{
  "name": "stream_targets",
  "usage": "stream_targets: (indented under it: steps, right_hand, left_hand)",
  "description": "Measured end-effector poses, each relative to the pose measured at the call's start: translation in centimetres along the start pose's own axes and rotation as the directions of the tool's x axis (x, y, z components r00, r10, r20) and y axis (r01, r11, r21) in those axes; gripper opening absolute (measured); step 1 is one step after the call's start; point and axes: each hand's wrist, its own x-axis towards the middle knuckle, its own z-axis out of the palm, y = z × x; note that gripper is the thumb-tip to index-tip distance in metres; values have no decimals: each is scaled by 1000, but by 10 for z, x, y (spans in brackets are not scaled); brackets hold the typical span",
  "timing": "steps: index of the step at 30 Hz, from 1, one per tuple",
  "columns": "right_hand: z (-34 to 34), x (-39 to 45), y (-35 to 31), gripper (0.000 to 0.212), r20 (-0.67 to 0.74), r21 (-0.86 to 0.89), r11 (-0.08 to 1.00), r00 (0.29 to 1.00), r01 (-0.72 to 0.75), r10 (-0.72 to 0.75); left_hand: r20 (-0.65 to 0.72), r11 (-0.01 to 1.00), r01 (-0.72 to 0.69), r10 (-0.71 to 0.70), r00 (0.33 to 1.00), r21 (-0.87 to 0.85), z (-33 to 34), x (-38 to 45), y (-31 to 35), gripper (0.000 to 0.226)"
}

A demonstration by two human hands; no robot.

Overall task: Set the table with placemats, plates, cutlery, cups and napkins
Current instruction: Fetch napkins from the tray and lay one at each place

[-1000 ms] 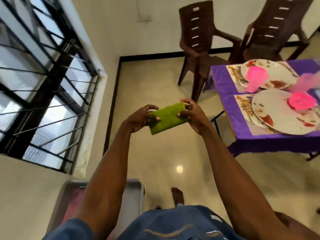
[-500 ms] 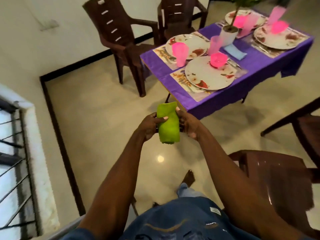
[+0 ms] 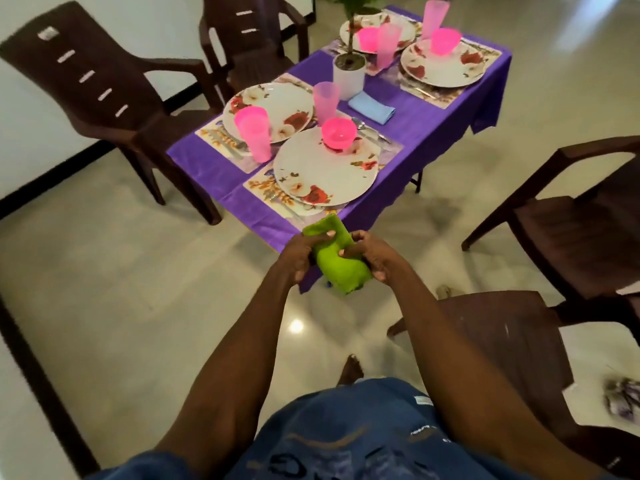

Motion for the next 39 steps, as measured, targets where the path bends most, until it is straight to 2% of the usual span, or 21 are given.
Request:
stream_targets:
  steps: [3, 7, 11, 16, 20, 23, 27, 29, 34, 39]
  right_hand:
    - [-40, 10, -20, 26, -2, 116, 992, 999, -50, 50]
    - [-85, 21, -37, 28, 33, 289, 946, 989, -149, 146]
    - [-129, 43, -53, 43, 9, 379, 916, 991, -128, 135]
    - [-178, 87, -78, 26, 4, 449, 890, 996, -82, 89]
    - [-216, 126, -111, 31, -102, 465, 883, 987, -62, 122]
    - [-238, 154, -140, 50, -120, 524, 848, 980, -75, 160]
    - [-258, 187, -177, 44, -90, 666, 744, 985, -49, 146]
    - [-269, 203, -196, 45, -130, 659, 751, 978, -40, 166]
    - [-308, 239, -237, 38, -207, 593, 804, 960, -30, 188]
    - [-368, 283, -279, 27, -188, 544, 839, 975, 5, 117]
  left_hand:
    - [18, 1000, -20, 20, 1000, -19, 39, 41, 10, 28]
    - [46, 998, 22, -20, 999, -53, 88, 86, 23, 34]
    - [104, 998, 47, -42, 994, -50, 129, 139, 41, 36]
    - [213, 993, 85, -66, 975, -84, 173, 213, 65, 24]
    - [256, 986, 157, -135, 957, -64, 206, 281, 94, 22]
    - [283, 974, 213, -183, 942, -82, 224, 324, 116, 24]
    - [325, 964, 253, -214, 921, -80, 249, 368, 140, 24]
    - [333, 964, 250, -209, 919, -86, 258, 390, 153, 25]
    - [251, 967, 230, -197, 948, -109, 283, 445, 179, 18]
    - [197, 983, 173, -159, 967, -57, 321, 512, 197, 20]
